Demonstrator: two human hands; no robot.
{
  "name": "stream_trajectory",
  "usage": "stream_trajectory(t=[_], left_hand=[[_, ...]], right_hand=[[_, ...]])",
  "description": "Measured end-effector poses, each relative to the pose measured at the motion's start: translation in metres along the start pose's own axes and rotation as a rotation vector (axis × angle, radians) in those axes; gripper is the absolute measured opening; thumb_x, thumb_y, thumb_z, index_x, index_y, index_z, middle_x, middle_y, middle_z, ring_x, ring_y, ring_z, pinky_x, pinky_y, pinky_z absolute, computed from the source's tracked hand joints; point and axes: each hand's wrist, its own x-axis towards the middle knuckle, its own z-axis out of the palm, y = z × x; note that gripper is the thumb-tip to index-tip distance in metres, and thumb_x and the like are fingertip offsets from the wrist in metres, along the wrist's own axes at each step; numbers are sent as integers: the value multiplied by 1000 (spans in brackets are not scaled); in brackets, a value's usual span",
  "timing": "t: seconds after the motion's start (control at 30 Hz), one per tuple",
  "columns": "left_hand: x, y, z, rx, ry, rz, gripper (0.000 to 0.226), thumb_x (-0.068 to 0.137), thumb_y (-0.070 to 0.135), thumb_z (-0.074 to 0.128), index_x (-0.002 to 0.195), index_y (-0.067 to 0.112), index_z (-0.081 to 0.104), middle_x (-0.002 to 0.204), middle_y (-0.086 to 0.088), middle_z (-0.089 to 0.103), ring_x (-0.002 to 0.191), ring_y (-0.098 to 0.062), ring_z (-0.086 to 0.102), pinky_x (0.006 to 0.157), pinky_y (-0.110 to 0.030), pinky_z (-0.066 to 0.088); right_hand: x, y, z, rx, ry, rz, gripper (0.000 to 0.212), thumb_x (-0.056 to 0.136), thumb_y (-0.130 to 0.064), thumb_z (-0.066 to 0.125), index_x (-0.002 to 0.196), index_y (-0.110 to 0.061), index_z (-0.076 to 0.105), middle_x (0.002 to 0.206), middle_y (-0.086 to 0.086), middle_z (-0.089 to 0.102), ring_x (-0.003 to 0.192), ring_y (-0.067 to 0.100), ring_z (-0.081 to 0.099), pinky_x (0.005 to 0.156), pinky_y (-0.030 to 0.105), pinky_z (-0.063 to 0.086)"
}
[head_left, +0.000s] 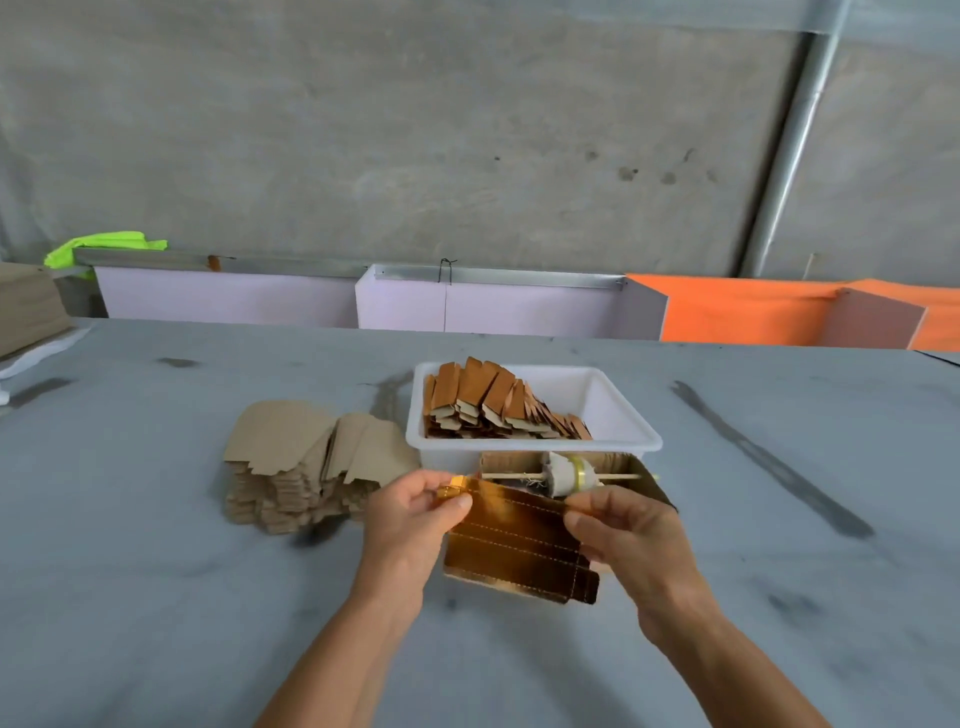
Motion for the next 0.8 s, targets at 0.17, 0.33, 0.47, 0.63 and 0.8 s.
stream_trajectory(t=[0.17,0.33,0.47,0.63,0.8], left_hand=[[-25,-13,5,266,-142,235,27,73,-5,72,65,21,67,68,8,69,67,0,63,65,-9,47],[-51,-32,-8,713,-338,681,28,66,2,75,72,23,58,74,14,59,75,-1,53,70,-17,42],[-69,-46,-13,854,-477,825,11,67,18,74,65,20,64,72,10,60,72,-7,53,71,-21,41],[-80,-55,-14,879,-490,784,7,65,25,73,61,23,67,67,11,60,71,-2,49,70,-18,37],[-81,-60,-10,856,-402,558,7,71,30,70,68,24,72,76,14,58,82,1,44,79,-20,32]], right_hand=[[-20,16,-37,-274,-1,-289,20,80,-3,70,69,-19,73,72,-7,70,70,8,63,63,16,49],[-47,43,-59,-742,-130,-733,18,75,1,72,73,-17,70,78,-15,64,72,5,60,62,21,48],[-63,58,-65,-872,-250,-809,11,78,-10,67,73,-20,67,79,-13,61,73,7,57,57,27,49],[-72,68,-63,-880,-286,-690,15,71,-6,75,72,-21,70,73,-9,61,71,9,55,57,25,49],[-75,69,-59,-922,-194,-503,21,62,-2,82,60,-17,68,62,-3,58,63,17,54,56,23,41]])
